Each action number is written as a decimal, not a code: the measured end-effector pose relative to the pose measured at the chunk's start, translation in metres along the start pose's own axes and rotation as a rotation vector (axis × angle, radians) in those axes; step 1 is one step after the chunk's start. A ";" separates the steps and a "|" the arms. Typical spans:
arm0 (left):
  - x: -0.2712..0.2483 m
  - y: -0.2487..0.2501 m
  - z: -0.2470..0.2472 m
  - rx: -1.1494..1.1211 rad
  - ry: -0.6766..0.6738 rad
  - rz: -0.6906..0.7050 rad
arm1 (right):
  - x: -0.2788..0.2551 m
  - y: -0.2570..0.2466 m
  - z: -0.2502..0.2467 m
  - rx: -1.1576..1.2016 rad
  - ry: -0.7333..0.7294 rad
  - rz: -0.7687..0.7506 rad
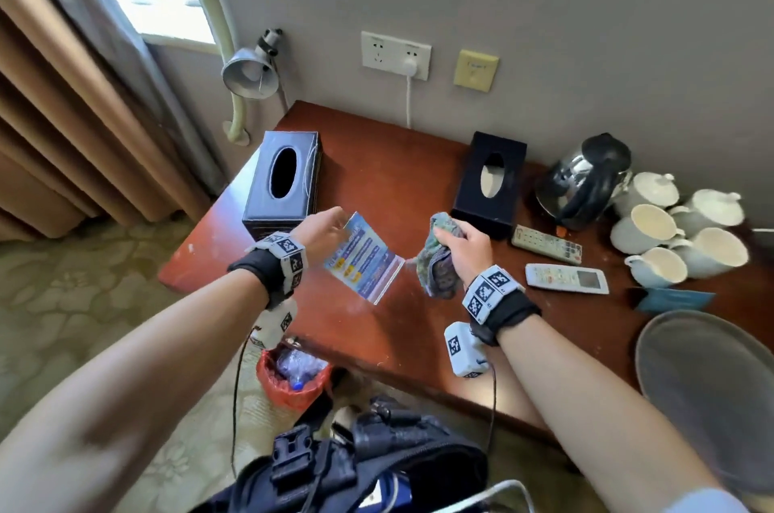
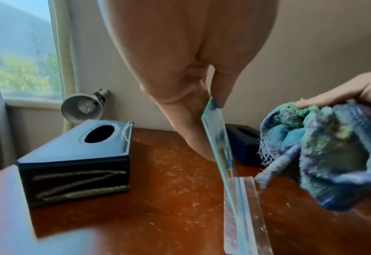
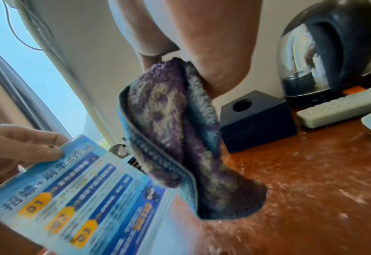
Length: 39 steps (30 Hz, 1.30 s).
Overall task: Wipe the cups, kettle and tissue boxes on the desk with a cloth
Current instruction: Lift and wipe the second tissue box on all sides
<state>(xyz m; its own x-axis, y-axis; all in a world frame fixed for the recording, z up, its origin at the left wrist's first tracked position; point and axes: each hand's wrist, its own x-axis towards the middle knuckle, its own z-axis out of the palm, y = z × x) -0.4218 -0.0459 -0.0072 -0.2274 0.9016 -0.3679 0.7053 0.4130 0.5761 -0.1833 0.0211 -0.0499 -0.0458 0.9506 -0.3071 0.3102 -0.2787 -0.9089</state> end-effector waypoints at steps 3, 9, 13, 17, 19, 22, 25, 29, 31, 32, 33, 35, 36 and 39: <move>-0.001 0.014 0.022 -0.270 -0.062 -0.015 | -0.012 0.010 -0.012 0.001 0.062 -0.007; -0.006 0.038 0.068 -0.576 -0.154 -0.108 | -0.030 0.050 -0.015 -0.105 0.091 0.006; -0.008 0.047 0.077 -0.621 -0.209 -0.114 | -0.031 0.072 -0.001 -0.170 0.011 0.061; -0.011 0.054 0.080 -0.555 -0.282 -0.029 | -0.030 0.074 0.019 -0.148 -0.043 0.107; -0.010 0.059 0.082 -0.634 -0.292 -0.087 | -0.032 0.070 0.027 -0.083 -0.001 0.132; -0.008 0.064 0.085 -0.666 -0.304 -0.097 | -0.039 0.064 0.031 0.092 0.056 0.076; -0.007 0.066 0.088 -0.661 -0.324 -0.091 | -0.055 0.065 0.026 0.175 0.025 -0.005; -0.007 0.069 0.091 -0.594 -0.278 -0.079 | -0.065 0.082 0.028 0.158 -0.015 -0.023; -0.005 0.064 0.089 -0.593 -0.262 -0.097 | -0.056 0.088 0.033 0.112 -0.007 0.001; -0.004 0.061 0.087 -0.602 -0.255 -0.111 | -0.049 0.089 0.034 0.090 -0.001 0.035; -0.004 0.058 0.085 -0.606 -0.247 -0.123 | -0.043 0.089 0.035 0.074 0.008 0.077; -0.004 0.056 0.083 -0.609 -0.244 -0.126 | -0.032 0.085 0.034 0.052 0.028 0.132; -0.005 0.058 0.083 -0.608 -0.252 -0.118 | -0.028 0.084 0.034 0.058 0.042 0.147; -0.009 0.070 0.089 -0.573 -0.284 -0.084 | -0.034 0.076 0.029 0.191 0.073 0.118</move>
<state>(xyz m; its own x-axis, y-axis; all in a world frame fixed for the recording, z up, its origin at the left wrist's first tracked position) -0.3106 -0.0360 -0.0281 -0.0242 0.8265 -0.5624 0.2044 0.5547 0.8065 -0.1859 -0.0367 -0.1163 0.0513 0.9153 -0.3996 0.1233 -0.4028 -0.9069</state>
